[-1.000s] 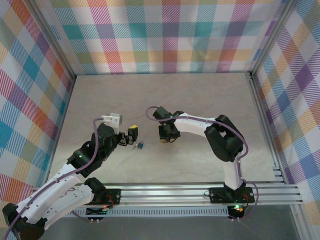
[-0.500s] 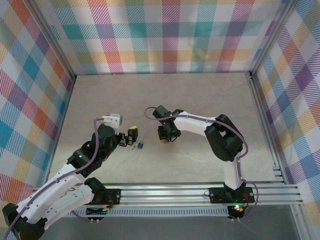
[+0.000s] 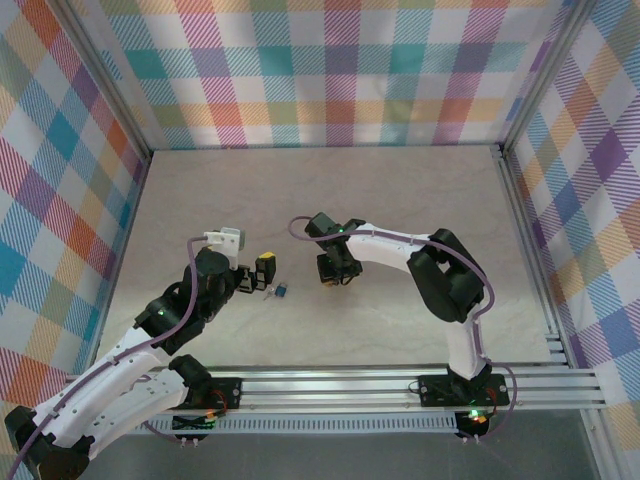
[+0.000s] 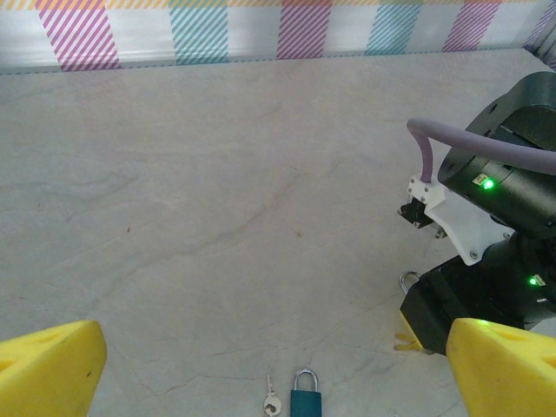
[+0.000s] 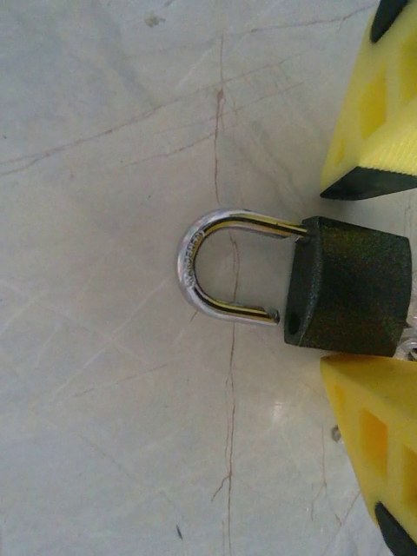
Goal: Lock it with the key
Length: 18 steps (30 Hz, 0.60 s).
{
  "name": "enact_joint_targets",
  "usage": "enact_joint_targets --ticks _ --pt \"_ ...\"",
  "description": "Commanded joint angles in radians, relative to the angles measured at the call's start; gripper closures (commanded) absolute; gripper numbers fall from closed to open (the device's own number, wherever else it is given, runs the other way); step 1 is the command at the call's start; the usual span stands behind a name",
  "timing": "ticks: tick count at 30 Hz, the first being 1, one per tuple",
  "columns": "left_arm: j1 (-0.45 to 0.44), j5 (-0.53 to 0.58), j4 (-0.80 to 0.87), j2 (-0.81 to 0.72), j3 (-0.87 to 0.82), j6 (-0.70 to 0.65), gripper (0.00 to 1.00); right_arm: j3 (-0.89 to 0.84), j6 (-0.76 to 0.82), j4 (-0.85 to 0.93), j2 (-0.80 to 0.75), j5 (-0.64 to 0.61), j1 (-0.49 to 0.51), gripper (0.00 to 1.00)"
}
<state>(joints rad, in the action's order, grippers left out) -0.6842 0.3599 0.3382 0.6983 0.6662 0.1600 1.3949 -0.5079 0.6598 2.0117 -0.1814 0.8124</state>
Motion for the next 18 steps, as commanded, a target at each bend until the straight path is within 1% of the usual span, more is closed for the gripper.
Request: enact_joint_targets --ticks 1,8,11,15,18 --pt "0.011 0.014 0.001 -0.004 0.01 -0.013 0.0 0.023 -0.005 0.029 0.047 0.011 0.01 0.5" --pt "0.01 0.016 0.001 -0.003 0.01 -0.013 0.0 0.026 0.003 0.029 0.068 0.009 0.008 0.6" --pt "0.01 0.016 0.001 -0.003 0.01 -0.013 0.0 0.021 0.012 0.032 0.064 0.005 0.007 0.66" --pt "0.01 0.014 0.002 -0.001 0.011 -0.011 0.0 0.002 0.038 0.017 0.032 0.014 -0.001 0.75" --pt "0.009 0.013 0.004 0.001 0.012 -0.009 0.0 -0.019 0.06 -0.004 -0.012 0.023 -0.007 0.78"
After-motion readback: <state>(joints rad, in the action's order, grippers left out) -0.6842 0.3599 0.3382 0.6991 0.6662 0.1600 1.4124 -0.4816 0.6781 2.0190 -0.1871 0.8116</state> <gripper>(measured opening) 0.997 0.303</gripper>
